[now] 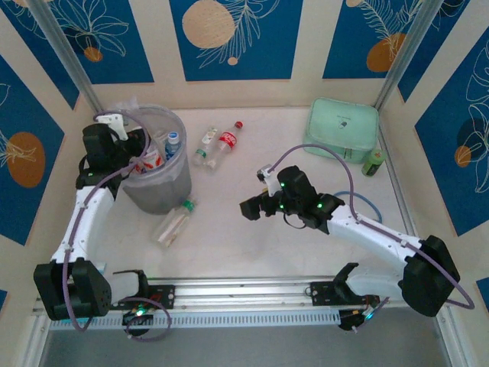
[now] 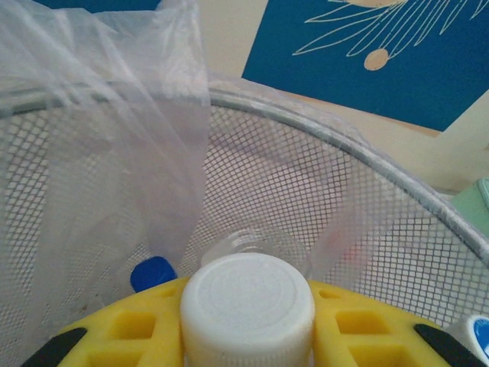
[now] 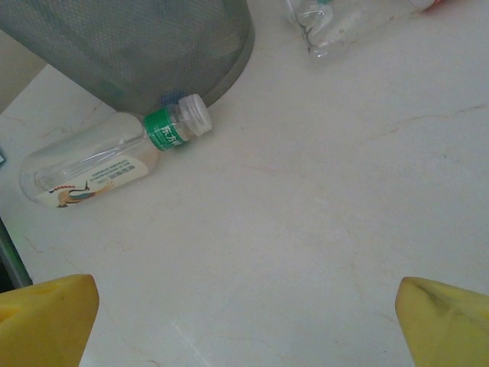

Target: Put the plastic bottles in the bin

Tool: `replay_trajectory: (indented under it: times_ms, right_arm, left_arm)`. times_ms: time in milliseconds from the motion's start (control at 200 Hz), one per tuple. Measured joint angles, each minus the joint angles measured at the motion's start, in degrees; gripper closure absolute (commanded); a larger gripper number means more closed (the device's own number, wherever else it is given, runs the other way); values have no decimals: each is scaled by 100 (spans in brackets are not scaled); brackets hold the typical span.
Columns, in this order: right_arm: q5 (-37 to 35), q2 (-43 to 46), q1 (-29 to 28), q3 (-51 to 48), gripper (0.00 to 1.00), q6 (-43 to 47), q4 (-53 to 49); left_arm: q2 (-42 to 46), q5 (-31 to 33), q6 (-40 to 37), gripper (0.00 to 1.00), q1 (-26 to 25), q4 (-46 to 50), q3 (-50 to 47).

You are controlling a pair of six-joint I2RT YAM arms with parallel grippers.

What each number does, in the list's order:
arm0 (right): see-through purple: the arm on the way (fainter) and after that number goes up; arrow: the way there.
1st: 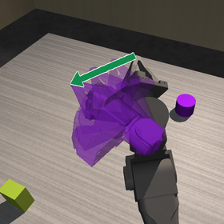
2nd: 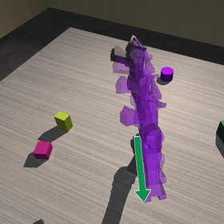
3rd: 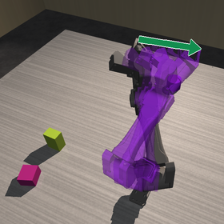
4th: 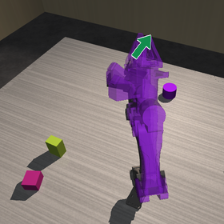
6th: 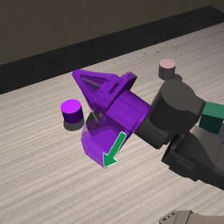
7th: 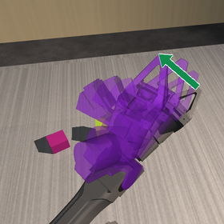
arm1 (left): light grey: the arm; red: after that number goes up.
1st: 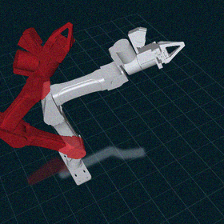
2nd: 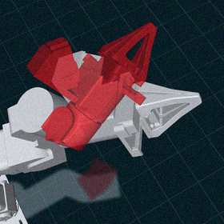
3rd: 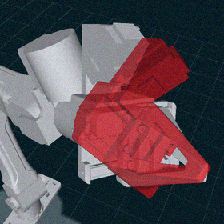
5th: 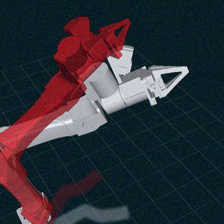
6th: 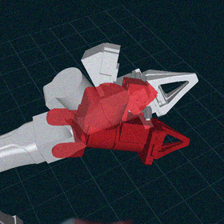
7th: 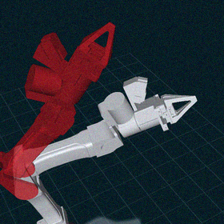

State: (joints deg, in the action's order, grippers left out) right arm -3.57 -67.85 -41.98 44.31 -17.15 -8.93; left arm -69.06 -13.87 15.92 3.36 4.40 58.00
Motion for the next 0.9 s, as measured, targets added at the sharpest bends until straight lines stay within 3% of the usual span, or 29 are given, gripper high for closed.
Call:
replay_trajectory:
  times_ms: [560,901]
  right_arm:
    - [-251,-87,387,59,0,-155,-350]
    - [-372,461,1147,59,0,-238,-673]
  left_arm:
    - [-531,614,289,100,-1078,-1272,-337]
    - [-769,1051,444,100,-2116,-1381,-179]
